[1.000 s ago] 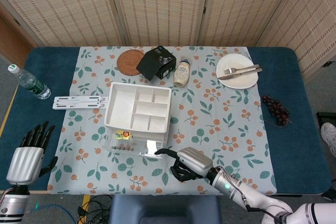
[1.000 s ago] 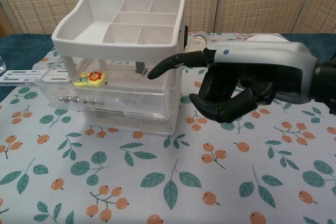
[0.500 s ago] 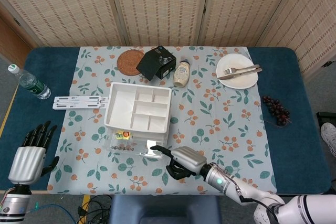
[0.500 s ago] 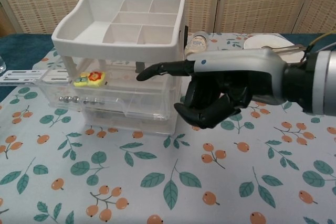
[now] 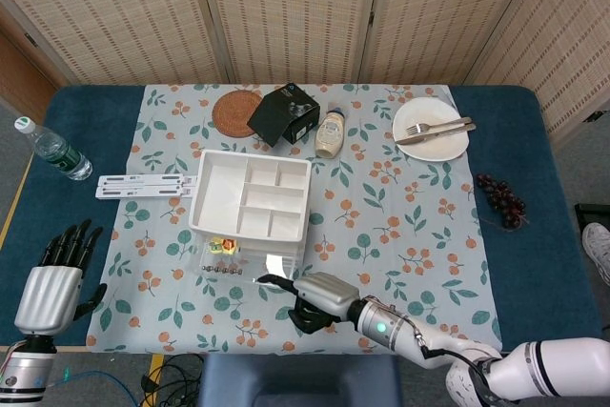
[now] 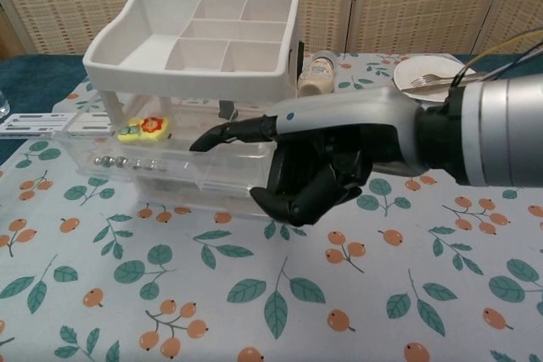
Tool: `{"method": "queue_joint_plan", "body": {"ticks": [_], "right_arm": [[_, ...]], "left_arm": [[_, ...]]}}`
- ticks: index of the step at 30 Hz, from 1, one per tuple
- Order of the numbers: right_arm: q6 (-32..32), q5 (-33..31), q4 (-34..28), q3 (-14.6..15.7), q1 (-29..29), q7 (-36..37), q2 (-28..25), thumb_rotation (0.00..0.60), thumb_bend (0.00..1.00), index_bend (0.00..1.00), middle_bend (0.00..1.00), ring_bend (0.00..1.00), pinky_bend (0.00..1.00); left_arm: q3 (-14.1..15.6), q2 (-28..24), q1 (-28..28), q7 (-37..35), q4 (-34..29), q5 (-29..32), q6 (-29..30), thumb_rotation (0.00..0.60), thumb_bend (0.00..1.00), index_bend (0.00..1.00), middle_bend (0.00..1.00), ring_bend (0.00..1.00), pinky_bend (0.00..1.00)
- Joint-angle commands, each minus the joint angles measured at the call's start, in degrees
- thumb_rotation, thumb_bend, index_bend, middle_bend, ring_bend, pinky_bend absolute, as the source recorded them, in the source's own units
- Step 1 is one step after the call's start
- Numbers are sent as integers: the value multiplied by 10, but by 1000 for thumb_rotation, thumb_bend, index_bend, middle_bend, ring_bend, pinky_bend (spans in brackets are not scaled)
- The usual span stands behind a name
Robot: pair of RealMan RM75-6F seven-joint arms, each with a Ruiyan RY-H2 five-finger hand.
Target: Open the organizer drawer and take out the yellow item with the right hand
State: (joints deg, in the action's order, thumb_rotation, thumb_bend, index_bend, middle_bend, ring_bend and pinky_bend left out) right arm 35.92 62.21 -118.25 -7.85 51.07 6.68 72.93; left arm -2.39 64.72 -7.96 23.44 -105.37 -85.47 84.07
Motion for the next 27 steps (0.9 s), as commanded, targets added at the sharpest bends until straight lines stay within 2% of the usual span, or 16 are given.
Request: {"method": "queue_joint_plan", "body": {"ticks": [1,14,21,27], "right_arm": [[-1,2,-3,3,0,-1,1,600,695,27,972,1000,927],[-4,47,-31,21,-11,5,-11,600,695,27,972,1000,927],[24,77,-36,23,-33,21,-22,600,695,27,972,1000,927],[46,109,-53,19,-55,52,-53,600,695,27,974,1000,927]], "left_arm": [[0,0,1,0,0,1,0,600,290,0,0,37,129],[1,0,1,1,0,0,0,600,290,0,0,37,129],[1,0,0,1,-1,-1,1,600,290,0,0,37,129],[0,-1,1,1,-1,-2,3,600,290,0,0,37,129]]}}
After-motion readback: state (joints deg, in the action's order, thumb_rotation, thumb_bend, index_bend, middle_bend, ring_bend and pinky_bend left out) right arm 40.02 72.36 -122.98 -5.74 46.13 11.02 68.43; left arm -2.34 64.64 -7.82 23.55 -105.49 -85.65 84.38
